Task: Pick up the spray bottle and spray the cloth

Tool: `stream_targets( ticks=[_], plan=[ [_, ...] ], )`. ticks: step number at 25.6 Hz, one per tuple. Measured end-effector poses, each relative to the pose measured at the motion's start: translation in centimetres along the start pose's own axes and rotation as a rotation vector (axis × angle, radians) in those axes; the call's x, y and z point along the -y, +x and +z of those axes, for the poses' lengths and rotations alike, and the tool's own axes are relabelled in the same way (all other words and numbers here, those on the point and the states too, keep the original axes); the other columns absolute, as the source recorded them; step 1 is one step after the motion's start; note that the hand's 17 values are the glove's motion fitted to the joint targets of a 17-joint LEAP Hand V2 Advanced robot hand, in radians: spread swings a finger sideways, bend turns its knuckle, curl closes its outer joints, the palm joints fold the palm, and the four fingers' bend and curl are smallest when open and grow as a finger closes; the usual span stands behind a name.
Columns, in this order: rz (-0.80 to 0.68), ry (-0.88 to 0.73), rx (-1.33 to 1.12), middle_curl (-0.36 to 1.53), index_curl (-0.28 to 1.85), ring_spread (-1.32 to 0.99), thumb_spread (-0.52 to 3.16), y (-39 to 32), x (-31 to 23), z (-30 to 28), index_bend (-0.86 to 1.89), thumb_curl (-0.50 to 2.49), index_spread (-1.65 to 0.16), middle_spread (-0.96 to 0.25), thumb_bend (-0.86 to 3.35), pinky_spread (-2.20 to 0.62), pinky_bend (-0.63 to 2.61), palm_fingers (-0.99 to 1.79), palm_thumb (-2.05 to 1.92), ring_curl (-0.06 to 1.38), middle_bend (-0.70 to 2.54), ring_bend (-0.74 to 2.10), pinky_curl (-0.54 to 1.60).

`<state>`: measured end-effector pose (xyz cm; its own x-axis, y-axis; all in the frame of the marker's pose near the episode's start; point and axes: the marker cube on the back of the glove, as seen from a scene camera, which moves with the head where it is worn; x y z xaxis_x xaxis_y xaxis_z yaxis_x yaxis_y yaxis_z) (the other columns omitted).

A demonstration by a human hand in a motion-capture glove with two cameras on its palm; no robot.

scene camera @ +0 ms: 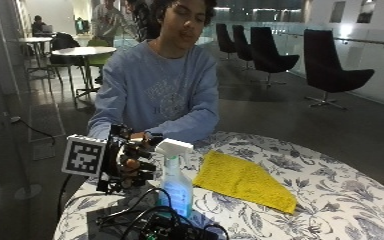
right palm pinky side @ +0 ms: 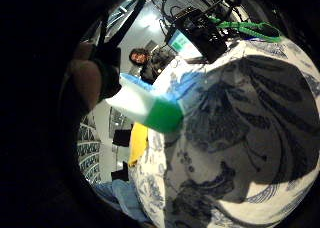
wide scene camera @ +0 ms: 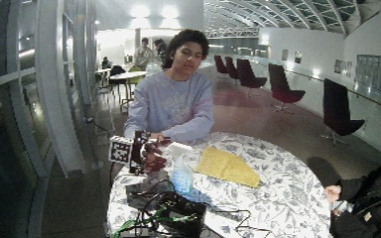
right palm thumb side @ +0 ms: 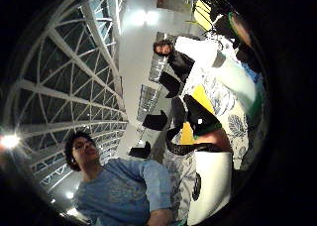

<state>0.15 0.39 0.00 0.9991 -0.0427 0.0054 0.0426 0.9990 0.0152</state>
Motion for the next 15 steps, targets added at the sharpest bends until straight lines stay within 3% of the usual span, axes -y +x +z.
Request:
stream_targets(
  ticks=[7,12,15],
  plan=[
    [-0.099,-0.005,0.01,0.21,0.12,-0.06,0.68,-1.4,-3.3,-0.4,0.11,0.17,-0.23,-0.04,0.32,0.05,0.37,0.93,0.6,0.23,0.41,0.58,0.18],
    [-0.183,-0.057,0.026,0.26,0.15,-0.07,0.83,-5.2,-6.8,2.5,0.12,0.2,-0.25,-0.05,0.28,0.06,0.35,0.96,0.62,0.27,0.42,0.58,0.21],
    [-0.127,-0.091,0.027,0.28,0.16,-0.06,0.89,-7.6,-8.8,5.2,0.11,0.22,-0.26,-0.05,0.25,0.07,0.34,0.92,0.61,0.29,0.42,0.56,0.23]
  ],
)
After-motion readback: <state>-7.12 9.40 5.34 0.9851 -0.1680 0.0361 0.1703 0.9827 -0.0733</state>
